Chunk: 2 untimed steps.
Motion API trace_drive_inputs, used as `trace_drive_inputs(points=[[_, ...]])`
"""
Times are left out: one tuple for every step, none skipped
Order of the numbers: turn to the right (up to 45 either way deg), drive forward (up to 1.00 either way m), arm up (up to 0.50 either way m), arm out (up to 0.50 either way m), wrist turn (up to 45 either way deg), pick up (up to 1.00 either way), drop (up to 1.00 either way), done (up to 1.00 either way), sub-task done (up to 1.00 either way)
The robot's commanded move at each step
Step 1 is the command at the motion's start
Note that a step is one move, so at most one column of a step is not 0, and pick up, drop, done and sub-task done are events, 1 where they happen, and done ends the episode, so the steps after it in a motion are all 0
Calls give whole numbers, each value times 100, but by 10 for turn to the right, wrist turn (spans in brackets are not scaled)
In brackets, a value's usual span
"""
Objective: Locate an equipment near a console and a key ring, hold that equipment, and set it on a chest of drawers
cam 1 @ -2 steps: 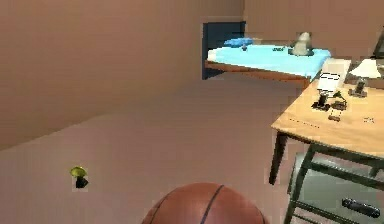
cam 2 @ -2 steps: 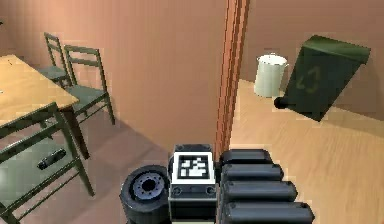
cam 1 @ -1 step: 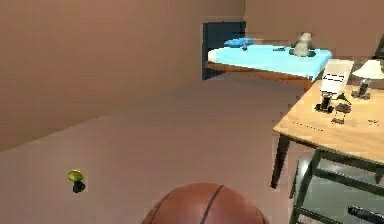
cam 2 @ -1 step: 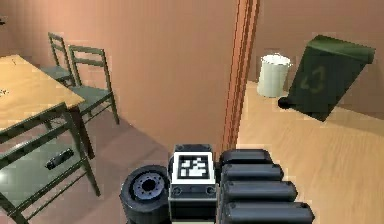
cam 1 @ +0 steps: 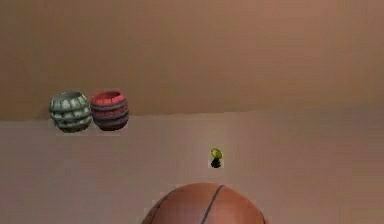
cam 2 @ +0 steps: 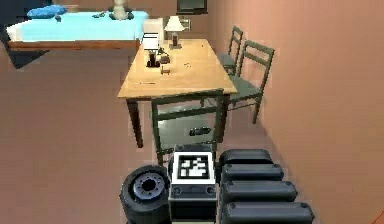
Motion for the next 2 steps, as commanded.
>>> trace_drive_inputs(points=[[-360, 0, 0, 0, 0, 0, 0, 0, 0], [0, 40, 0, 0, 0, 0, 0, 0, 0]])
